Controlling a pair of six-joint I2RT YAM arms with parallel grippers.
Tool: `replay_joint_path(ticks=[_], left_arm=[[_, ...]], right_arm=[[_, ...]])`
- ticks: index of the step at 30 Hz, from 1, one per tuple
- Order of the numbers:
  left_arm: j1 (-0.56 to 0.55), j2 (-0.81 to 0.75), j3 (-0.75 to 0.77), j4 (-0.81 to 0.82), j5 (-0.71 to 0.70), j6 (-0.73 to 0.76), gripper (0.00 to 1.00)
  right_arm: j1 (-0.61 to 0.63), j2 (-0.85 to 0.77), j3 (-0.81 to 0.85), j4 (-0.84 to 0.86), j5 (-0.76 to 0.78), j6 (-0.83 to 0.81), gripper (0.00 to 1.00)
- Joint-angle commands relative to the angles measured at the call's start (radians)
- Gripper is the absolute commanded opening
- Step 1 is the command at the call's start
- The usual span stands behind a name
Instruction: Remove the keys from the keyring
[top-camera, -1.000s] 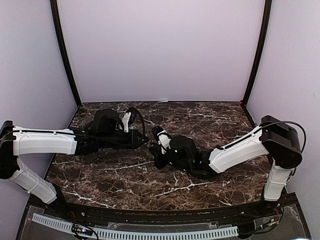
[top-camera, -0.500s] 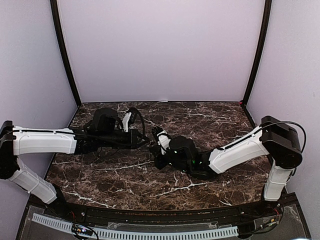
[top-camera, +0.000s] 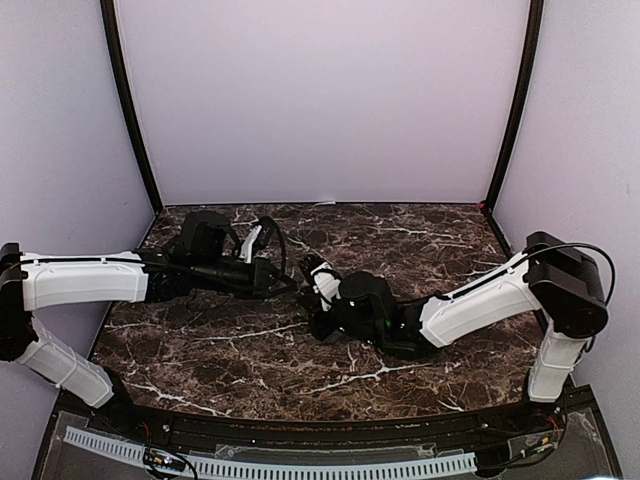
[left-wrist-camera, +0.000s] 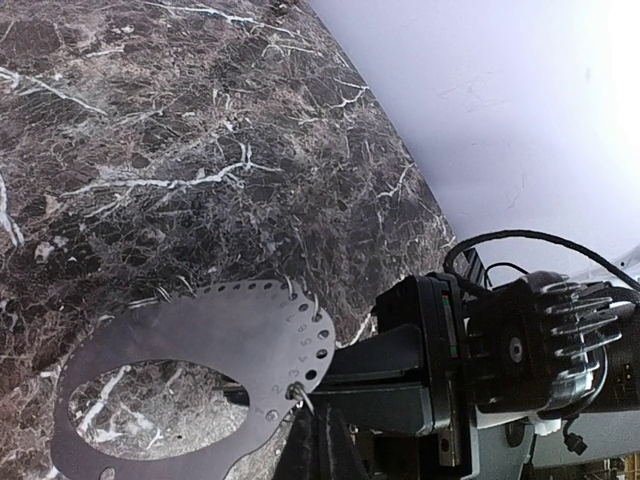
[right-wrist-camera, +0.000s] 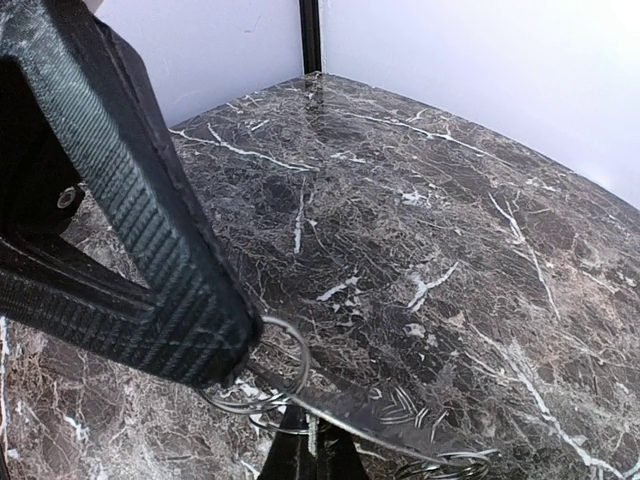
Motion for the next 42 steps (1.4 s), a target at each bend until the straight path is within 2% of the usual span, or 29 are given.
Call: replay_joint_path(ticks=[1, 9, 27, 42], left_arm=[[0.002, -0.032, 0.033, -0.055, 0.152, -0.014, 0.00], [0.011, -0.001, 0.055, -0.134, 0.200, 0.011, 0.00], [0.018, 0.053, 0.025, -0.145, 0.312, -0.002, 0.00], [0.019, 0.043, -0.024, -0.143, 0.377, -0.047, 0.00]], right_arm=[[-0.017, -0.043, -0.004, -0.003, 0.064, -0.024, 0.00], [-0.015, -0.082, -0.040, 0.065, 0.034, -0.082, 0.00], [-0.006, -0.131, -0.060, 0.216, 0.008, -0.288, 0.00], [-0.005, -0.109, -0.055, 0.369, 0.139, -0.394, 0.00]])
